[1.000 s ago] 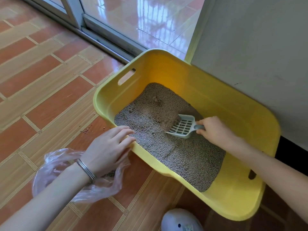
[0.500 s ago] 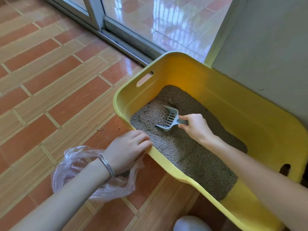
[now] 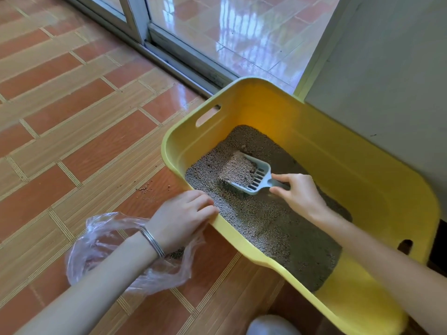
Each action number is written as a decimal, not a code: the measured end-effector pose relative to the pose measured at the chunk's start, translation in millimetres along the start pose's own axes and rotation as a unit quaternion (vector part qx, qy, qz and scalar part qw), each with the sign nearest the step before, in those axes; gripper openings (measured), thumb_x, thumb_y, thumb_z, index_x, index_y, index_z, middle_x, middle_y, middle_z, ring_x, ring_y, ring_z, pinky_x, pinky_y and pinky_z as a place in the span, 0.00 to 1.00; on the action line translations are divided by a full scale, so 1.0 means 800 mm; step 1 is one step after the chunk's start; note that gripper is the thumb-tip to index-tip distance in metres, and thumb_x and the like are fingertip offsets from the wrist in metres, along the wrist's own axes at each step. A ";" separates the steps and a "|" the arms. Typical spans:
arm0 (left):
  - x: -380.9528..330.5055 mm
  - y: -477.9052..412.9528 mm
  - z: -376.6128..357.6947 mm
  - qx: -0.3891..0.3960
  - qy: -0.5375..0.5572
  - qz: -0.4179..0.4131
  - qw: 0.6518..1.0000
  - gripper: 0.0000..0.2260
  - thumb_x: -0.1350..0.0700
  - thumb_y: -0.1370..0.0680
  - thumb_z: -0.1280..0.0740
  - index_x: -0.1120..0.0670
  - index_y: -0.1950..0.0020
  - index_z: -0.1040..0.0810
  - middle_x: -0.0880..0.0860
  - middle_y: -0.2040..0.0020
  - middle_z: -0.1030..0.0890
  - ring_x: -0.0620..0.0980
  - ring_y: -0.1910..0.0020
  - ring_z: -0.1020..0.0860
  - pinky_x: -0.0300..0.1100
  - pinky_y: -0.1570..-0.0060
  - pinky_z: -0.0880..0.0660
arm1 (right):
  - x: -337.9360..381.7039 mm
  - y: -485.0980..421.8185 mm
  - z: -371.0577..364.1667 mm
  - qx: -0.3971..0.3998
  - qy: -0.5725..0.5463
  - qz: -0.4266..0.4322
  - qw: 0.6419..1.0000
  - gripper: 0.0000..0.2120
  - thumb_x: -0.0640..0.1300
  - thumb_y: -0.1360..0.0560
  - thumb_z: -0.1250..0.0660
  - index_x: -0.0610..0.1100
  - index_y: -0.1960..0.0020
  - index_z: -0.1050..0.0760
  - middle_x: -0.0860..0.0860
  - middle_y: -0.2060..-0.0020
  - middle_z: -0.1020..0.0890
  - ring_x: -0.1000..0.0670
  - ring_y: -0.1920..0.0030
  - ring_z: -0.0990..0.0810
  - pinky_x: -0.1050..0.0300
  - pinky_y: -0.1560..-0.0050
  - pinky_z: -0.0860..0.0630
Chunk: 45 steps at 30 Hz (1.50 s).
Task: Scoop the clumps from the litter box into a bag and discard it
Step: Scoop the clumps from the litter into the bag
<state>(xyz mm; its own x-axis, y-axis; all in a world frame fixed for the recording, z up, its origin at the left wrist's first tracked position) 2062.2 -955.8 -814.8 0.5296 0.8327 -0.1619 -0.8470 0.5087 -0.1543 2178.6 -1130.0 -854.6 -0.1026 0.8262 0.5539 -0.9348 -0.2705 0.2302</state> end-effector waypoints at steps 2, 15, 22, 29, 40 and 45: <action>0.000 0.000 0.000 0.002 0.000 0.001 1.000 0.15 0.52 0.23 0.45 0.52 0.52 0.19 0.49 0.55 0.19 0.50 0.55 0.21 0.38 0.61 0.25 | -0.012 0.008 0.015 -0.001 0.027 -0.010 1.000 0.21 0.41 0.28 0.29 0.41 0.36 0.27 0.47 0.44 0.19 0.58 0.61 0.21 0.70 0.62 0.29; 0.002 -0.003 0.001 -0.014 0.003 0.009 1.000 0.13 0.53 0.25 0.43 0.52 0.57 0.19 0.49 0.58 0.19 0.50 0.58 0.20 0.37 0.68 0.25 | -0.053 -0.012 0.017 -0.013 0.107 -0.093 0.990 0.11 0.39 0.24 0.36 0.41 0.42 0.22 0.46 0.61 0.18 0.53 0.73 0.30 0.57 0.73 0.31; 0.005 -0.004 -0.007 -0.020 -0.005 0.023 1.000 0.11 0.53 0.25 0.42 0.52 0.60 0.21 0.50 0.59 0.21 0.52 0.60 0.21 0.41 0.68 0.23 | 0.012 -0.061 -0.005 -0.031 0.070 -0.052 0.996 0.11 0.37 0.24 0.36 0.41 0.43 0.21 0.43 0.51 0.17 0.45 0.60 0.19 0.50 0.55 0.21; 0.009 -0.002 -0.015 -0.004 0.004 0.028 1.000 0.10 0.52 0.26 0.42 0.52 0.58 0.22 0.50 0.58 0.21 0.51 0.58 0.22 0.42 0.70 0.23 | 0.019 -0.057 -0.009 -0.051 -0.029 -0.039 0.998 0.18 0.38 0.27 0.31 0.40 0.37 0.26 0.44 0.42 0.20 0.49 0.52 0.19 0.56 0.47 0.24; -0.004 0.006 -0.001 -0.029 0.010 -0.008 0.999 0.16 0.54 0.20 0.47 0.56 0.51 0.19 0.52 0.54 0.19 0.53 0.53 0.20 0.44 0.60 0.21 | 0.020 0.006 0.019 0.013 0.002 0.010 1.000 0.20 0.39 0.29 0.29 0.39 0.38 0.26 0.46 0.43 0.20 0.49 0.48 0.20 0.60 0.47 0.26; -0.003 0.010 -0.003 -0.011 0.010 -0.016 1.000 0.14 0.55 0.24 0.43 0.56 0.49 0.19 0.52 0.52 0.19 0.53 0.51 0.20 0.43 0.58 0.21 | 0.005 0.019 0.036 -0.003 0.011 0.005 1.000 0.20 0.41 0.28 0.29 0.41 0.37 0.25 0.47 0.44 0.19 0.57 0.63 0.22 0.69 0.65 0.29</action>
<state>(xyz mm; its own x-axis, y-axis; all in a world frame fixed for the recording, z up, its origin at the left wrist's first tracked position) 2054.2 -954.7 -817.8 0.5582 0.8108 -0.1764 -0.8280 0.5305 -0.1816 2173.5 -1144.9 -825.4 -0.1201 0.8344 0.5379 -0.9358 -0.2760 0.2192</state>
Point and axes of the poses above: each hand's wrist, its own y-axis away from the middle knuckle, its own z-axis out of the back of the hand, x = y × z, the point moved 10 cm from there along -y, towards the middle knuckle
